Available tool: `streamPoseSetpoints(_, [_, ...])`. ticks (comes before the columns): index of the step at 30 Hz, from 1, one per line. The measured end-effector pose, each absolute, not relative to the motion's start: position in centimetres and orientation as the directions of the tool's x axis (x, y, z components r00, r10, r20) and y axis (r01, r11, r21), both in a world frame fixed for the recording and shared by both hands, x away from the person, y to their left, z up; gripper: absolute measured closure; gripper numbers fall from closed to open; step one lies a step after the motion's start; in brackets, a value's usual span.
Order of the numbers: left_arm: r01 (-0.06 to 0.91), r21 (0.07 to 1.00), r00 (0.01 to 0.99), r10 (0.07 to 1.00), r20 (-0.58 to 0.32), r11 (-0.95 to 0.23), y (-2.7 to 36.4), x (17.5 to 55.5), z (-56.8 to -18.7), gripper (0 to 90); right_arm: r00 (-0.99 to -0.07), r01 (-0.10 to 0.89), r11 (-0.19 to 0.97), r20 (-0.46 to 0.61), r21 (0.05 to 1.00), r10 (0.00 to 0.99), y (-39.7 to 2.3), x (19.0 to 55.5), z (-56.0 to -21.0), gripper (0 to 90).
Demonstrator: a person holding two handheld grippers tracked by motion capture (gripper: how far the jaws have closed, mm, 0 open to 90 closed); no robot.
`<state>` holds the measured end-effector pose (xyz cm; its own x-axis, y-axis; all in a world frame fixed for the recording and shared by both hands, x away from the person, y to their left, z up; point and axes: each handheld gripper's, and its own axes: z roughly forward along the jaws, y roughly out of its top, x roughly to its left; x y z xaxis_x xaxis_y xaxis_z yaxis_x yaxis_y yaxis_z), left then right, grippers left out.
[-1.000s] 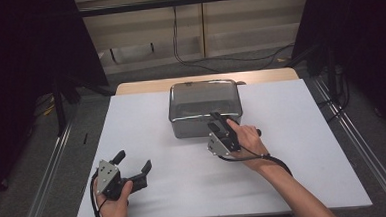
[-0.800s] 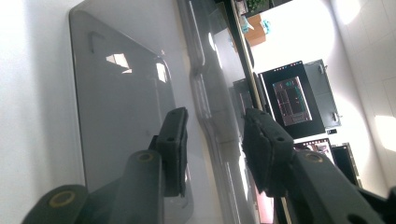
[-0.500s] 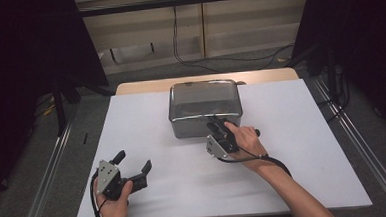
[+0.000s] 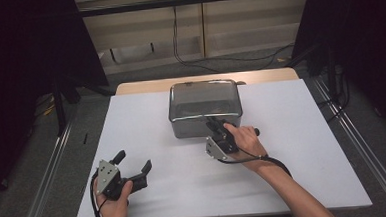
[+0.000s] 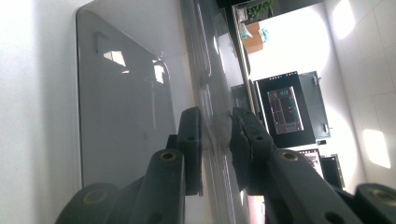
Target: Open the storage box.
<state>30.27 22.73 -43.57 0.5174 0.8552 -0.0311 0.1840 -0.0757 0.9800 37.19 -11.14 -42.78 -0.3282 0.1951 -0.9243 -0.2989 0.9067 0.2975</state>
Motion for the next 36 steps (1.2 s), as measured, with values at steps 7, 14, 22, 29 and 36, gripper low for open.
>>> streamPoseSetpoints(7, [0.187, 0.980, 0.517, 0.855, -0.038, -0.069, 22.7, 30.5, -43.5, 4.1, -0.321, -0.312, 0.905, -0.928, 0.291, 0.188, -11.2, 37.2, -42.6, 75.8])
streamPoseSetpoints(14, [0.183, 0.981, 0.517, 0.855, -0.046, -0.058, 22.7, 30.8, -43.2, 3.7, -0.327, -0.321, 0.901, -0.927, 0.292, 0.184, -11.0, 37.0, -42.5, 78.1])
streamPoseSetpoints(22, [0.190, 0.979, 0.526, 0.849, -0.040, -0.071, 22.7, 31.0, -43.1, 4.4, -0.321, -0.326, 0.899, -0.929, 0.293, 0.186, -11.0, 37.0, -42.4, 79.0])
streamPoseSetpoints(29, [0.205, 0.976, 0.534, 0.844, -0.051, -0.071, 22.6, 31.3, -43.0, 5.1, -0.308, -0.331, 0.895, -0.931, 0.298, 0.196, -11.1, 37.0, -42.1, 79.7])
streamPoseSetpoints(36, [0.197, 0.976, 0.586, 0.809, -0.044, -0.089, 21.9, 32.2, -42.2, 5.1, -0.298, -0.336, 0.891, -0.932, 0.305, 0.207, -11.1, 37.0, -41.9, 79.8])
